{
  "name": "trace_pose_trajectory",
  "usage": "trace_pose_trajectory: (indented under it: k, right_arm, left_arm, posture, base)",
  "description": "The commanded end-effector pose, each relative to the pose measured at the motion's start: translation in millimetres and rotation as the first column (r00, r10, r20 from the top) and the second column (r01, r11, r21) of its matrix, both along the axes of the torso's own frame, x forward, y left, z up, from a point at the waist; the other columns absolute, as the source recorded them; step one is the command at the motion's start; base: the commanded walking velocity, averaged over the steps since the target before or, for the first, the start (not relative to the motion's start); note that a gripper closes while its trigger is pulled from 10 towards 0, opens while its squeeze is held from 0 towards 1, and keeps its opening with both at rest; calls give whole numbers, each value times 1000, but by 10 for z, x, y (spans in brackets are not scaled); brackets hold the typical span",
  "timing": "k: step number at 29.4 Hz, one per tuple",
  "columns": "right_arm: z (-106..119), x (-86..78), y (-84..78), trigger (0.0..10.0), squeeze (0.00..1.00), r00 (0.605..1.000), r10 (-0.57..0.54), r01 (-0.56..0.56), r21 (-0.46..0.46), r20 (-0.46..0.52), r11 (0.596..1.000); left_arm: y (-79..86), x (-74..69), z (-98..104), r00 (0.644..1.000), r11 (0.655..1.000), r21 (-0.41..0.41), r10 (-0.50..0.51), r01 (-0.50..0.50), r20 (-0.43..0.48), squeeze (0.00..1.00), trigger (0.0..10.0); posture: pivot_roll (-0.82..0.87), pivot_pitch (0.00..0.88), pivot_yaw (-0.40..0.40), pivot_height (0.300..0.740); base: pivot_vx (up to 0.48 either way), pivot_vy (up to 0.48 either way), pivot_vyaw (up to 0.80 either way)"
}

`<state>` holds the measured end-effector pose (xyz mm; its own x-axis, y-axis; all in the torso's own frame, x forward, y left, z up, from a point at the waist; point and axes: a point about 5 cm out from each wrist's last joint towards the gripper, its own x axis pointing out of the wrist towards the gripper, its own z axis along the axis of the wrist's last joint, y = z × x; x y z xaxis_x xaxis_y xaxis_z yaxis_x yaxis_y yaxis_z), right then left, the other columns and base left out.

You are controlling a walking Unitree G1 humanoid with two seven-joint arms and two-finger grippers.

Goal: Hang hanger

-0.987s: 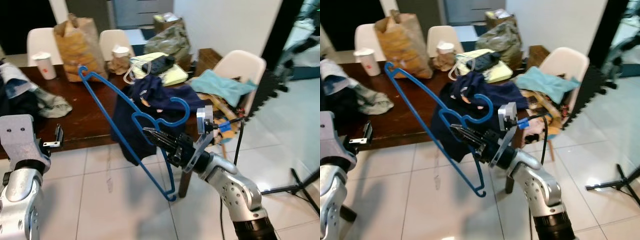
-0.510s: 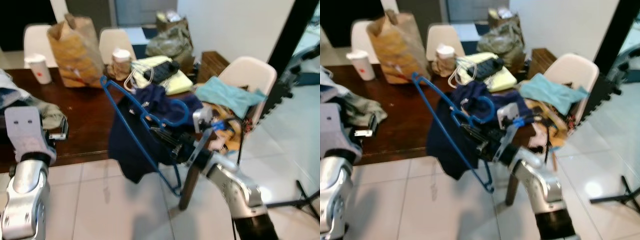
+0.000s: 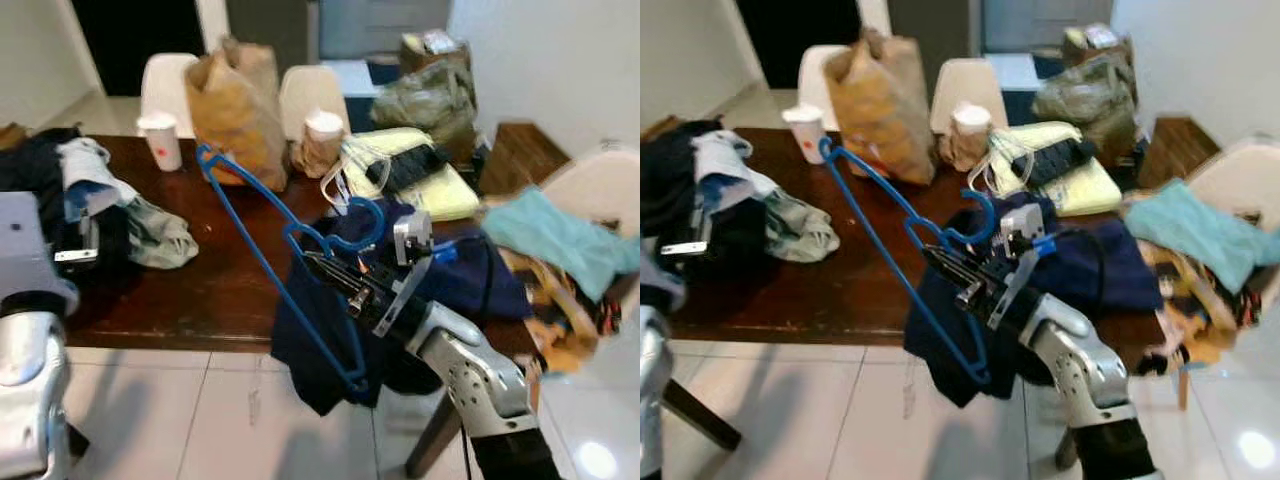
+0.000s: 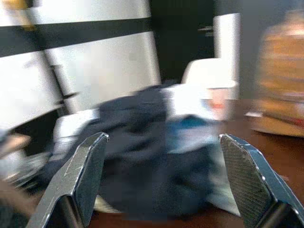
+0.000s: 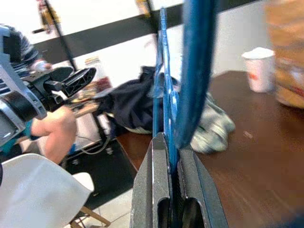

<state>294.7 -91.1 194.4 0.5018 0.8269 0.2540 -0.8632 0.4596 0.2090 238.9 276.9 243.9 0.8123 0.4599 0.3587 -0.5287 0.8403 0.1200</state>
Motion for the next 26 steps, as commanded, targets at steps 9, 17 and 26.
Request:
trace_pose_trajectory:
  k: [9,17,26]
  right_arm:
    - [-3,-1,52,10000,0,1000,19,-19,6,5,1000]
    - [-10,60,21,10000,0,999,-50,50,3,-13,999]
    - [-7,140,-43,10000,0,992,-118,118,-9,-34,993]
  left_arm:
    - [256,-116,-41,997,997,-27,75,-76,-27,0,10000]
    - [214,-27,-9,999,999,-33,-29,28,-28,0,10000]
    - [16,144,65,960,959,-47,-280,279,-18,0,10000]
  posture:
    - [37,47,-6,740]
    - [32,45,-6,740]
    - [22,49,-6,740]
  base:
    - [381,0,781]
    - [381,0,195]
    - [352,0,-392]
